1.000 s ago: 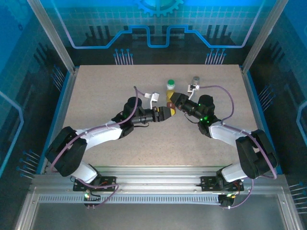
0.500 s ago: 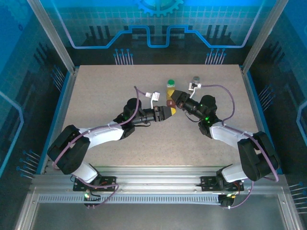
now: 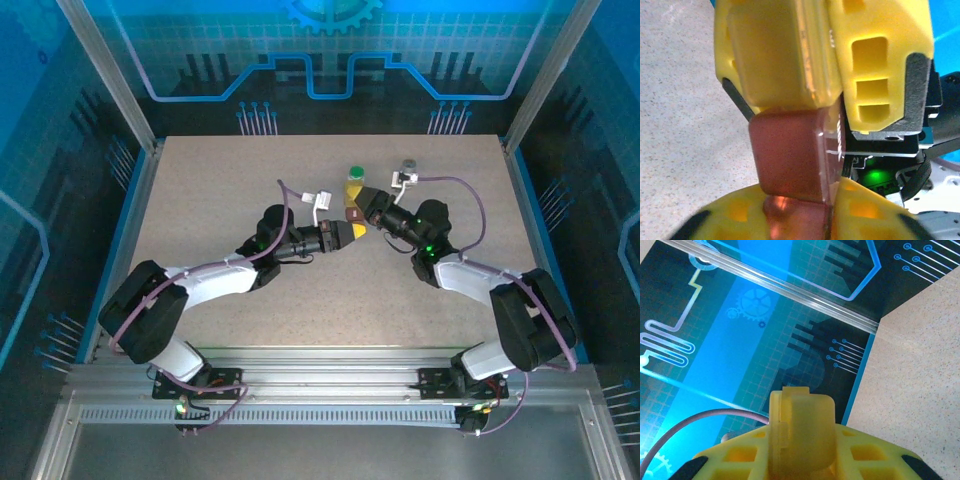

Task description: Sort the pills into containers

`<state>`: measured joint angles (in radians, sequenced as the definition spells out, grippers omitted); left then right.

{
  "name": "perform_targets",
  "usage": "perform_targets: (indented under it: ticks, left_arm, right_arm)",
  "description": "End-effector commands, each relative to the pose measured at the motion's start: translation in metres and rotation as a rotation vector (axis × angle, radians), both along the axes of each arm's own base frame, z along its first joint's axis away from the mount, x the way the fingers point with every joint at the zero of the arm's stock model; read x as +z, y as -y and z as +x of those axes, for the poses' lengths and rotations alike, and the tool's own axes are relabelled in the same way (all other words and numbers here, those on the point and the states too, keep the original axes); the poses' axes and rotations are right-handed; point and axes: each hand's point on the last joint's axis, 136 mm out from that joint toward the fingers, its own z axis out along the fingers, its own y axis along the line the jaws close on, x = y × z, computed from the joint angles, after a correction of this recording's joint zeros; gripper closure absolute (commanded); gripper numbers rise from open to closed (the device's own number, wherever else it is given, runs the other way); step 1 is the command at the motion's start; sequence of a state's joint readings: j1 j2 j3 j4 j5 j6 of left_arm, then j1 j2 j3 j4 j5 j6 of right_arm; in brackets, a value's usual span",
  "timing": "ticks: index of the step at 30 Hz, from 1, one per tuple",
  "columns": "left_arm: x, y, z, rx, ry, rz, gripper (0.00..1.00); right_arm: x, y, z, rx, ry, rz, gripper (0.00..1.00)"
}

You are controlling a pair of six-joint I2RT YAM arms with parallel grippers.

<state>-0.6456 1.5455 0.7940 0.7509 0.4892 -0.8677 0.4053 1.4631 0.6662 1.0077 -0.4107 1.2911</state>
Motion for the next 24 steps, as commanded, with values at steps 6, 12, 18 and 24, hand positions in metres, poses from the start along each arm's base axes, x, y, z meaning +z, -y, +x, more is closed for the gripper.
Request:
perform_targets:
  ticks: [6,12,18,24]
  left_arm:
    - [0.012,-0.019,-0.01,0.057,0.108,0.109,0.29]
    - [-0.003,-0.054,-0.014,0.169,0.153,0.291,0.22]
    - [-0.029,-0.128,-0.001,0.462,0.151,0.602,0.21]
    - [-0.04,-0.16,0.006,0.574,0.096,0.645,0.22]
  right_arm:
    - [0.018,-0.008,0.004,0.027,0.05,0.007,0.89]
    - [-0.02,0.008,0.013,-0.079,-0.001,-0.207,0.87]
    - [-0.083,0.022,0.02,-0.174,-0.126,-0.38,0.87]
    - [-0.15,-0.002,0.026,-0.195,-0.258,-0.343,0.87]
